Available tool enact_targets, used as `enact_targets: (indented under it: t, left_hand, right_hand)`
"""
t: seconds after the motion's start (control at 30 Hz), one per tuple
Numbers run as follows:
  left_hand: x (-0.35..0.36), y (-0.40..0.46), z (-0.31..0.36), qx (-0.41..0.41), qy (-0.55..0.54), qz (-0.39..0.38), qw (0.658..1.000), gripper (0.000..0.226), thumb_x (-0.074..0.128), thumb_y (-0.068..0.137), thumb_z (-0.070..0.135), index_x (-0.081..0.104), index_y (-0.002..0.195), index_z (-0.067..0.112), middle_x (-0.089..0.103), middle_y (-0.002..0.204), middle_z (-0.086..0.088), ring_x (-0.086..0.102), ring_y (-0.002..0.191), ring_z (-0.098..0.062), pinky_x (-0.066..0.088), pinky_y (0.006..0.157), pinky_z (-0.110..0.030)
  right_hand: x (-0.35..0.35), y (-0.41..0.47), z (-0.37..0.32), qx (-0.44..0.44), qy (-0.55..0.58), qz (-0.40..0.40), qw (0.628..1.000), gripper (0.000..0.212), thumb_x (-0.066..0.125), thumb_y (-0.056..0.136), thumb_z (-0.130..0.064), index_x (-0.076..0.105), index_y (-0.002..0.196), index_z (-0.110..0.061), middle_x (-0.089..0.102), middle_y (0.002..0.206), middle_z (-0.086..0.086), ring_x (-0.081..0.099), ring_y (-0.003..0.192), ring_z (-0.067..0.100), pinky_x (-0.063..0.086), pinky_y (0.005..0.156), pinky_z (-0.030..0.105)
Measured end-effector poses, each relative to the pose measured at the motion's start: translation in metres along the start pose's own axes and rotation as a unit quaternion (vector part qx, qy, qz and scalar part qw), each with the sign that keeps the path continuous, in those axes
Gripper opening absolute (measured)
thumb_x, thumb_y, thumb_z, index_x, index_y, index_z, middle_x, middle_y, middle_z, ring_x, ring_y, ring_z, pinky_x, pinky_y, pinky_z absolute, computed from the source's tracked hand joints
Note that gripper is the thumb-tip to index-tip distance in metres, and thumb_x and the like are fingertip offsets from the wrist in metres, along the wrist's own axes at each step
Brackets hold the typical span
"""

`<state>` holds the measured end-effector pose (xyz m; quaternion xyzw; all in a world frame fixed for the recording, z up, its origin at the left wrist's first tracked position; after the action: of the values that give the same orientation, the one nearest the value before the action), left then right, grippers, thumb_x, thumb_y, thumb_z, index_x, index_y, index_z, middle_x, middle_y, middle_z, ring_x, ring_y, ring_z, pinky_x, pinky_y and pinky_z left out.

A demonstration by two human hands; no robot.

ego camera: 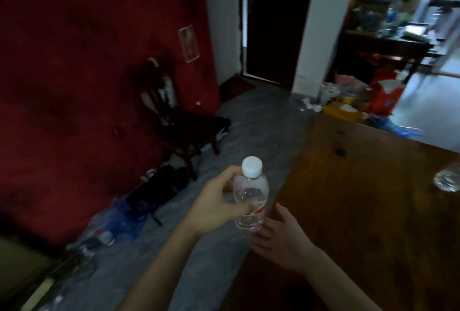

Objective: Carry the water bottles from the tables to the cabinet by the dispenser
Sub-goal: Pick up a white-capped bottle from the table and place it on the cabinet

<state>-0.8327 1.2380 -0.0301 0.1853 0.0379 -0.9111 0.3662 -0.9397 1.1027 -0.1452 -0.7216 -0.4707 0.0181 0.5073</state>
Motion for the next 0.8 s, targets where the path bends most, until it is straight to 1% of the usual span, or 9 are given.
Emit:
enact_targets:
  t: [0.1, 0.17, 0.23, 0.3, 0.4, 0.57, 0.67, 0.73, 0.8]
  left_hand:
    - [-0.024, -0.044, -0.001, -0.022, 0.026, 0.065, 0.997, 0.052, 0.088, 0.076, 0.01, 0.062, 0.119, 0.027, 0.071, 0.11, 0.011, 0.068, 0.107, -0.01, 0.052, 0.096, -0.028]
    - [-0.043, -0.077, -0.001, -0.038, 0.036, 0.108, 0.993, 0.054, 0.088, 0.077, 0.011, 0.061, 0.121, 0.026, 0.07, 0.112, 0.008, 0.068, 0.108, -0.011, 0.053, 0.097, -0.032]
    - [-0.063, -0.112, 0.0, -0.054, 0.045, 0.156, 0.985, 0.055, 0.088, 0.077, 0.015, 0.061, 0.122, 0.028, 0.071, 0.114, 0.007, 0.068, 0.109, -0.013, 0.054, 0.098, -0.037]
    - [-0.08, -0.151, 0.002, -0.068, 0.052, 0.204, 0.975, 0.052, 0.089, 0.077, 0.02, 0.062, 0.12, 0.03, 0.071, 0.111, 0.007, 0.069, 0.107, -0.014, 0.055, 0.097, -0.037]
    - [-0.102, -0.214, 0.008, -0.089, 0.061, 0.277, 0.955, 0.049, 0.089, 0.076, 0.019, 0.063, 0.115, 0.032, 0.072, 0.107, 0.008, 0.07, 0.102, -0.012, 0.055, 0.094, -0.036]
    - [-0.127, -0.327, 0.014, -0.122, 0.06, 0.376, 0.917, 0.048, 0.09, 0.074, 0.019, 0.065, 0.113, 0.033, 0.072, 0.104, 0.009, 0.069, 0.102, -0.014, 0.054, 0.096, -0.044]
    - [-0.132, -0.396, 0.017, -0.143, 0.036, 0.415, 0.898, 0.05, 0.091, 0.072, 0.018, 0.066, 0.114, 0.029, 0.074, 0.105, 0.006, 0.07, 0.102, -0.015, 0.055, 0.096, -0.04]
    - [-0.131, -0.443, 0.02, -0.157, 0.021, 0.44, 0.884, 0.05, 0.091, 0.071, 0.015, 0.067, 0.113, 0.027, 0.075, 0.103, 0.005, 0.071, 0.1, -0.013, 0.056, 0.09, -0.033]
    - [-0.129, -0.489, 0.023, -0.167, 0.004, 0.469, 0.867, 0.051, 0.09, 0.071, 0.01, 0.068, 0.114, 0.025, 0.076, 0.101, 0.003, 0.073, 0.097, -0.015, 0.058, 0.089, -0.034]
  right_hand:
    - [0.03, 0.005, 0.015, 0.032, -0.04, -0.051, 0.997, 0.077, 0.022, 0.098, -0.065, 0.053, 0.136, -0.006, 0.066, 0.13, 0.016, 0.057, 0.124, 0.031, 0.033, 0.111, 0.042]
    - [0.053, 0.007, 0.031, 0.048, -0.085, -0.077, 0.992, 0.078, 0.022, 0.098, -0.065, 0.053, 0.137, -0.005, 0.068, 0.125, 0.017, 0.061, 0.12, 0.032, 0.039, 0.107, 0.041]
    - [0.08, 0.007, 0.052, 0.069, -0.119, -0.102, 0.985, 0.078, 0.026, 0.098, -0.066, 0.054, 0.137, -0.005, 0.068, 0.125, 0.018, 0.063, 0.119, 0.033, 0.044, 0.098, 0.042]
    - [0.108, 0.004, 0.073, 0.085, -0.151, -0.124, 0.977, 0.077, 0.028, 0.097, -0.066, 0.055, 0.136, -0.005, 0.069, 0.123, 0.019, 0.063, 0.118, 0.034, 0.047, 0.092, 0.042]
    - [0.15, -0.01, 0.11, 0.101, -0.198, -0.165, 0.961, 0.076, 0.031, 0.097, -0.064, 0.059, 0.131, -0.002, 0.069, 0.122, 0.021, 0.063, 0.118, 0.035, 0.048, 0.091, 0.042]
    - [0.206, -0.044, 0.189, 0.13, -0.27, -0.222, 0.928, 0.072, 0.035, 0.098, -0.061, 0.063, 0.125, 0.0, 0.069, 0.12, 0.024, 0.061, 0.119, 0.038, 0.046, 0.095, 0.044]
    - [0.232, -0.067, 0.243, 0.153, -0.299, -0.244, 0.91, 0.072, 0.036, 0.097, -0.06, 0.063, 0.126, 0.0, 0.068, 0.121, 0.024, 0.061, 0.118, 0.039, 0.043, 0.099, 0.044]
    - [0.246, -0.082, 0.281, 0.169, -0.322, -0.256, 0.896, 0.073, 0.037, 0.096, -0.06, 0.062, 0.127, 0.0, 0.068, 0.122, 0.024, 0.062, 0.115, 0.039, 0.042, 0.095, 0.043]
    - [0.257, -0.1, 0.321, 0.188, -0.346, -0.272, 0.878, 0.074, 0.036, 0.096, -0.061, 0.061, 0.129, 0.001, 0.067, 0.123, 0.024, 0.059, 0.121, 0.04, 0.043, 0.091, 0.042]
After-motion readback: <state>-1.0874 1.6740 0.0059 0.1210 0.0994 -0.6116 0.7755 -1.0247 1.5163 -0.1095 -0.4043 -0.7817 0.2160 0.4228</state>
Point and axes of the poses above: each hand's wrist, its own y-axis towards the middle knuckle, its own x-axis out of the palm, z = x × y, the point moved 3 cm from there along y, towards the middle knuckle
